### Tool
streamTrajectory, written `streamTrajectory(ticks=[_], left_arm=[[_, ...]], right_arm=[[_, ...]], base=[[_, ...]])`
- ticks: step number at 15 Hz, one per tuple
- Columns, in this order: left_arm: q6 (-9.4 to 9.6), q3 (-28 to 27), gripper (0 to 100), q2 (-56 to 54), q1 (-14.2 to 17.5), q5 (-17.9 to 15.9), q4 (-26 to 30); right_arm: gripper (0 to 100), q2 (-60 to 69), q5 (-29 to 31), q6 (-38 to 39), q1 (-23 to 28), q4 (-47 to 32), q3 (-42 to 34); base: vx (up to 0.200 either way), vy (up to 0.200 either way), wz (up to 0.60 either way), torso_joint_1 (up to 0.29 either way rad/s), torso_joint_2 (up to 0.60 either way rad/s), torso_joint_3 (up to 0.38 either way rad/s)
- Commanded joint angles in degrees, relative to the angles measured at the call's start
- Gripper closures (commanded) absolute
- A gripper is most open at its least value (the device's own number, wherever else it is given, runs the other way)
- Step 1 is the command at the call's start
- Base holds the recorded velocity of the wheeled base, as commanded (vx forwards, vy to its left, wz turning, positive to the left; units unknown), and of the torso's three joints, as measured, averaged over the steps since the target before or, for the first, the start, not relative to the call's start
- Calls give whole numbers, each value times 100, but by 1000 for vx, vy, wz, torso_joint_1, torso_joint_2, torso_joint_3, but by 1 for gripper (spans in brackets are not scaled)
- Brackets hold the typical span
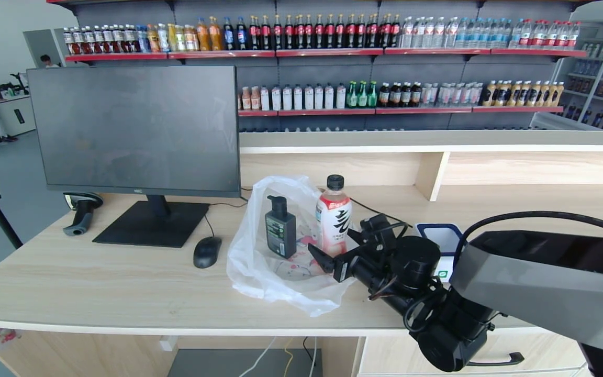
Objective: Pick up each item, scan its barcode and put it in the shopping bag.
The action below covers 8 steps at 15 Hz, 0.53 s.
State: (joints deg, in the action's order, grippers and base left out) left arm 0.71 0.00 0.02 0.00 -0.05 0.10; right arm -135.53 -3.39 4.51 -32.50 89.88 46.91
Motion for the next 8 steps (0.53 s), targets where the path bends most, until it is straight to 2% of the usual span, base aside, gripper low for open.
streamTrajectory(ticks=[1,6,8], left_arm=[[0,0,0,-2,9,5,-1],[0,0,0,-2,9,-4,-1],[0,0,0,-2,9,-4,-1]], right_arm=[[0,203,-4,-12,-2,12,-147],[0,1310,-4,-64,-63,12,-956],[0,2479,-4,-117,-134,12,-1817]], base=[[0,0,0,0,0,0],[0,0,0,0,0,0],[0,0,0,0,0,0]])
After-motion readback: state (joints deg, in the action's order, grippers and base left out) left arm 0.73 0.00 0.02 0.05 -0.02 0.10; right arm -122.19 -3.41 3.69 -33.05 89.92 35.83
